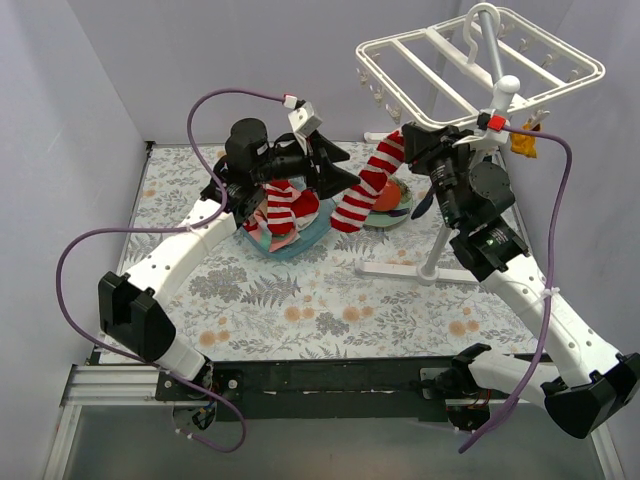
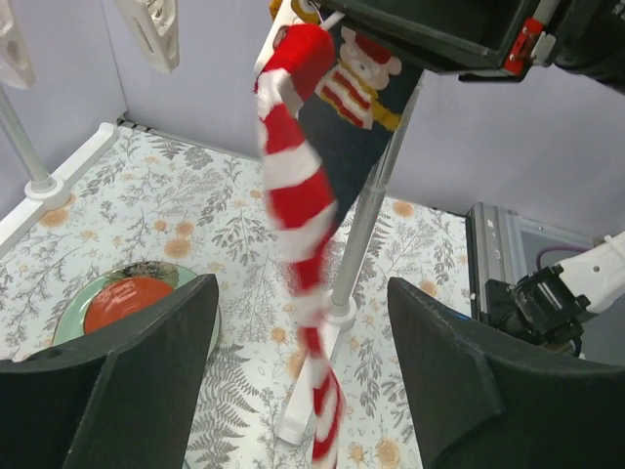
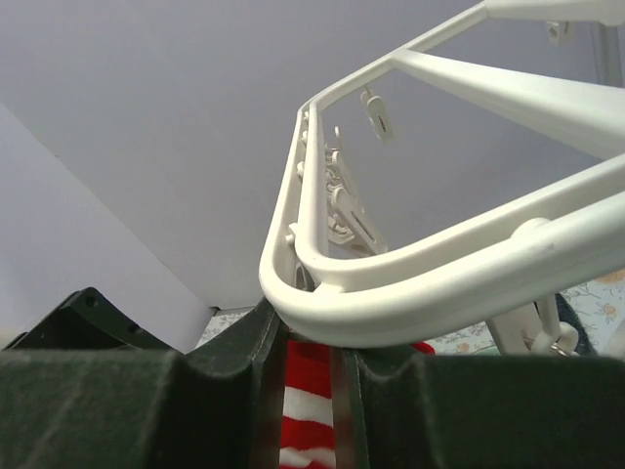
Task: Remove the socks clipped to the hanger
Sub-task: Remove the sock from the hanger.
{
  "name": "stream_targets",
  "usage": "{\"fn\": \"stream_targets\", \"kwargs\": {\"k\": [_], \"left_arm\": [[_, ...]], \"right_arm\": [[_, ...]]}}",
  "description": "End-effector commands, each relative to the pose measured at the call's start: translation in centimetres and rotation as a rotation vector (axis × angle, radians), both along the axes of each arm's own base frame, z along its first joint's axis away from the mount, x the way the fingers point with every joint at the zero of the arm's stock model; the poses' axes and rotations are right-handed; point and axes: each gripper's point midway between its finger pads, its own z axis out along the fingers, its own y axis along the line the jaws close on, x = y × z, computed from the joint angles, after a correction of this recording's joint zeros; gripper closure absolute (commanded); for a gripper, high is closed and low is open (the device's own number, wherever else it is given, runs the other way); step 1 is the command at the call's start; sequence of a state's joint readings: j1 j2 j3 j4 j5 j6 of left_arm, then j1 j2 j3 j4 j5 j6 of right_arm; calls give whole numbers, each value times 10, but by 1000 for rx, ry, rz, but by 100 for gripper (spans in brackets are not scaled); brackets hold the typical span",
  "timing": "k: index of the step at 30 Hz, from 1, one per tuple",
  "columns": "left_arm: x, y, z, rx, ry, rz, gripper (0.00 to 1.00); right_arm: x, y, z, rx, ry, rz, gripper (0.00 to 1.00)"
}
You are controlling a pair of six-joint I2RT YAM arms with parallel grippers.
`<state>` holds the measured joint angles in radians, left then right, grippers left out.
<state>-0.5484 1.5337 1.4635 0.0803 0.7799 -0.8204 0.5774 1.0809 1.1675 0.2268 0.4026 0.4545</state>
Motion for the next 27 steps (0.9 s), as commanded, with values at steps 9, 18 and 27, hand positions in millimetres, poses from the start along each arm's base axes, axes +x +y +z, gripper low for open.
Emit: {"fn": "stream_targets", "kwargs": {"k": [9,18,27], "left_arm": [[-7,-2,35,-21,-114,-41,29],[4,-45,45,-88,-172,-19,33],[14,-70,37,-122,-163,53,40]], "right_arm": [[-16,4,15,-7,-44,64,79],[-18,8,14,5,-34,90,80],[-18,12,14,12,-29,108,80]]}}
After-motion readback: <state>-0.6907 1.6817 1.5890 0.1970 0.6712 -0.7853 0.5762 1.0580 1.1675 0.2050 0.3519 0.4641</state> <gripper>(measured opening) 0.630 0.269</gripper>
